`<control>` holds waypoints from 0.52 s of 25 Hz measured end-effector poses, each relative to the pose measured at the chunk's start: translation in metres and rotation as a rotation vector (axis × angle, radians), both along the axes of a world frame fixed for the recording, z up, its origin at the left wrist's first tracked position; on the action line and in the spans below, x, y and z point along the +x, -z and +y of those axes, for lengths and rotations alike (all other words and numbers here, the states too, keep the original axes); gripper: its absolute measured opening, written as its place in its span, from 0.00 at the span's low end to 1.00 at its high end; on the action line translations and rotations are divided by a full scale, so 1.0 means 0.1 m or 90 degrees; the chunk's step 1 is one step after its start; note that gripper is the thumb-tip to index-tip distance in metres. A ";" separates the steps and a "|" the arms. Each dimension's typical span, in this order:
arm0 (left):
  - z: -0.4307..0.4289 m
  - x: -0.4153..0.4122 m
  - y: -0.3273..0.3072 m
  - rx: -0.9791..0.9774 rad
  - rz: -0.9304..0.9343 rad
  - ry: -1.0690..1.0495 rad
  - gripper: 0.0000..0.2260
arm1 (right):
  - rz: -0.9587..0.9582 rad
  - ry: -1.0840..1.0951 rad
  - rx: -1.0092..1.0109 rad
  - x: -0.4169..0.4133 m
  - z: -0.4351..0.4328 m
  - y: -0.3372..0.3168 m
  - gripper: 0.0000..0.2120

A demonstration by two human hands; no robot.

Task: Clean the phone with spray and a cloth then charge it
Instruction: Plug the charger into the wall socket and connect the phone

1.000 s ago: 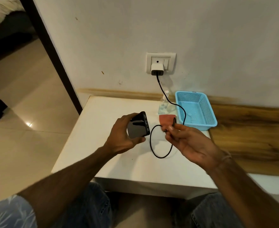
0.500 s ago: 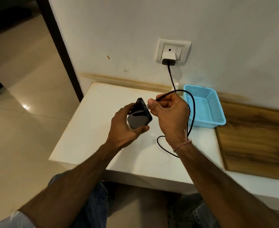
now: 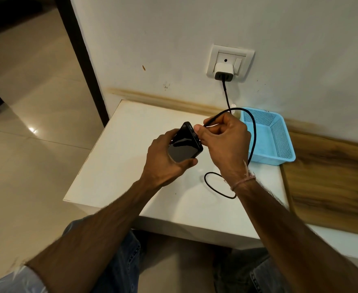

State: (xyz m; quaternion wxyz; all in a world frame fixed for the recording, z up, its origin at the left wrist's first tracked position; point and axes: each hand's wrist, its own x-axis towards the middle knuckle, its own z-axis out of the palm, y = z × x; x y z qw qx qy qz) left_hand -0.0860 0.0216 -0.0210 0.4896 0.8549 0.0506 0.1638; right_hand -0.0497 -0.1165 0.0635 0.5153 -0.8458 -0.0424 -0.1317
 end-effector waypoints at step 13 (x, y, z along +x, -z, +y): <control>0.01 0.06 0.07 0.033 -0.016 0.009 0.39 | -0.052 0.001 -0.132 -0.01 0.03 -0.05 0.10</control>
